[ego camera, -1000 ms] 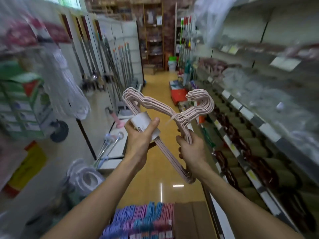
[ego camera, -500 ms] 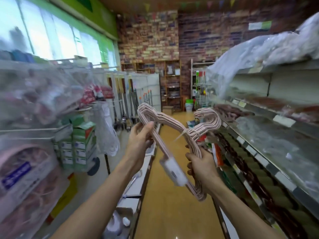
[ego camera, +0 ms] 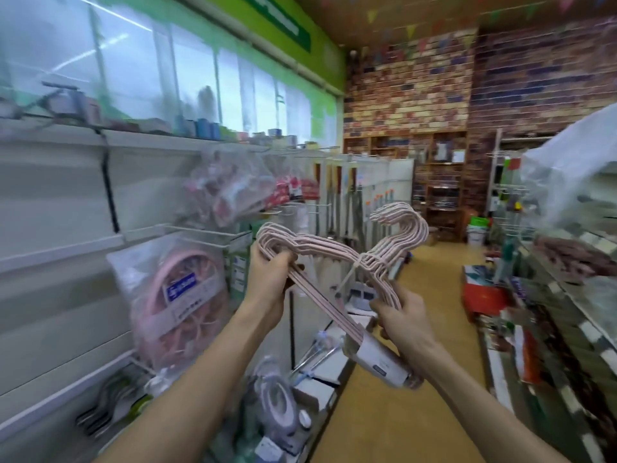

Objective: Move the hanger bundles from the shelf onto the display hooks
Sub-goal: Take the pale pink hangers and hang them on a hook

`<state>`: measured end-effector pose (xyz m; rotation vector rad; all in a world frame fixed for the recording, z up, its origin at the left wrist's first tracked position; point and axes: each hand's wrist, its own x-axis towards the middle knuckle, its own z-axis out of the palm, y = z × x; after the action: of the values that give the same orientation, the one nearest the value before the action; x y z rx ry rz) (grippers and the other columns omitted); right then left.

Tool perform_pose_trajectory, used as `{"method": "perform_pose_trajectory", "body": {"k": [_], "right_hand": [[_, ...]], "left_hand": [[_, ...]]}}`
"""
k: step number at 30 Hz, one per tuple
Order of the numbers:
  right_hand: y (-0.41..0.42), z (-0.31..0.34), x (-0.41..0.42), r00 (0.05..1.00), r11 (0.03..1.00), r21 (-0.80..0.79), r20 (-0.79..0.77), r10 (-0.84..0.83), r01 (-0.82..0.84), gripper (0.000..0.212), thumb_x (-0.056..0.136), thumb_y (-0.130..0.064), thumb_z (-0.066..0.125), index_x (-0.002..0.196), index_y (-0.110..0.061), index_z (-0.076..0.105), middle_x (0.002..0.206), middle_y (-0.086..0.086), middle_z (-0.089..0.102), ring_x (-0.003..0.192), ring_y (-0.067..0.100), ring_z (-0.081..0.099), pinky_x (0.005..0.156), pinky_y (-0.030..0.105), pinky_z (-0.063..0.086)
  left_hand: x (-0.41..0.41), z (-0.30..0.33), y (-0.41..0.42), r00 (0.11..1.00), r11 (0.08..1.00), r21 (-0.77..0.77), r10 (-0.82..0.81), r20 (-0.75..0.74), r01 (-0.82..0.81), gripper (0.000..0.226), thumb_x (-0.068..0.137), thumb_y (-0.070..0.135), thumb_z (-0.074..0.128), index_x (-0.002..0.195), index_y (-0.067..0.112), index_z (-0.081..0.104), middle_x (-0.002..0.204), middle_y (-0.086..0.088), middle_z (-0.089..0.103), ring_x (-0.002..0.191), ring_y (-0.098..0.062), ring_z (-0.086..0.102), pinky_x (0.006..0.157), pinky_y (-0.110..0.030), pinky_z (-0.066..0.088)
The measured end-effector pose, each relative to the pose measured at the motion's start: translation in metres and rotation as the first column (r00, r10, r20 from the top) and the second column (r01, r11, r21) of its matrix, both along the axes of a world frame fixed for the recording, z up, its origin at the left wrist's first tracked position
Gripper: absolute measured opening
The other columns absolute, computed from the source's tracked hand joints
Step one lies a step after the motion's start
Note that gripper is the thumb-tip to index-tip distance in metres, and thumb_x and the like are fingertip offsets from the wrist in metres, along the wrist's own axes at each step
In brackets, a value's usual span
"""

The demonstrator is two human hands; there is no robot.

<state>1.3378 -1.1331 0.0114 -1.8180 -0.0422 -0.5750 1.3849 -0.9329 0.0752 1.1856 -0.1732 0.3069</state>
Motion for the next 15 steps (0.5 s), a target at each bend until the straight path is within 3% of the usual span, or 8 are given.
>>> {"method": "perform_pose_trajectory", "body": {"k": [3, 6, 8, 11, 15], "right_hand": [[0.022, -0.005, 0.005, 0.994, 0.994, -0.028, -0.004, 0.106, -0.106, 0.014, 0.087, -0.006, 0.056, 0.1, 0.0, 0.059, 0.067, 0.01, 0.041, 0.062, 0.022, 0.038, 0.06, 0.038, 0.034], [0.051, -0.005, 0.006, 0.975, 0.974, -0.046, 0.006, 0.222, -0.222, 0.012, 0.086, -0.004, 0.056, 0.095, -0.009, 0.063, 0.06, -0.001, 0.044, 0.06, 0.02, 0.039, 0.059, 0.037, 0.035], [0.072, -0.005, 0.004, 0.953, 0.952, -0.042, 0.011, 0.303, -0.302, 0.021, 0.087, -0.001, 0.056, 0.093, -0.019, 0.066, 0.052, -0.012, 0.048, 0.058, 0.016, 0.043, 0.06, 0.035, 0.037], [0.106, -0.006, 0.0, 0.921, 0.921, -0.054, 0.023, 0.388, -0.386, 0.028, 0.086, -0.003, 0.058, 0.093, -0.028, 0.068, 0.054, -0.013, 0.054, 0.058, 0.015, 0.047, 0.061, 0.034, 0.039], [0.154, 0.003, -0.011, 0.862, 0.863, 0.0, 0.042, 0.505, -0.505, 0.032, 0.086, 0.003, 0.058, 0.083, -0.026, 0.068, 0.05, -0.015, 0.057, 0.051, 0.004, 0.049, 0.061, 0.03, 0.038]], "left_hand": [[-0.02, -0.004, 0.027, 0.993, 0.993, -0.018, 0.118, 0.008, -0.118, 0.027, 0.084, -0.006, 0.051, 0.099, 0.016, 0.052, 0.081, -0.007, 0.056, 0.068, -0.021, 0.055, 0.065, -0.038, 0.051], [-0.044, -0.012, 0.059, 0.966, 0.966, 0.034, 0.252, 0.058, -0.254, 0.032, 0.071, 0.006, 0.056, 0.103, 0.009, 0.057, 0.082, -0.009, 0.058, 0.079, -0.028, 0.056, 0.072, -0.045, 0.049], [-0.059, -0.016, 0.083, 0.936, 0.935, 0.047, 0.35, 0.041, -0.351, 0.033, 0.073, 0.009, 0.06, 0.106, 0.013, 0.059, 0.087, -0.009, 0.064, 0.085, -0.032, 0.063, 0.077, -0.047, 0.054], [-0.089, -0.013, 0.112, 0.891, 0.891, 0.006, 0.453, 0.03, -0.454, 0.027, 0.084, 0.0, 0.057, 0.111, 0.005, 0.055, 0.082, -0.005, 0.061, 0.07, -0.021, 0.062, 0.072, -0.041, 0.056], [-0.126, -0.004, 0.149, 0.808, 0.805, 0.073, 0.586, 0.063, -0.589, 0.042, 0.07, 0.014, 0.062, 0.112, 0.009, 0.054, 0.093, -0.011, 0.062, 0.085, -0.027, 0.06, 0.089, -0.058, 0.053]]}}
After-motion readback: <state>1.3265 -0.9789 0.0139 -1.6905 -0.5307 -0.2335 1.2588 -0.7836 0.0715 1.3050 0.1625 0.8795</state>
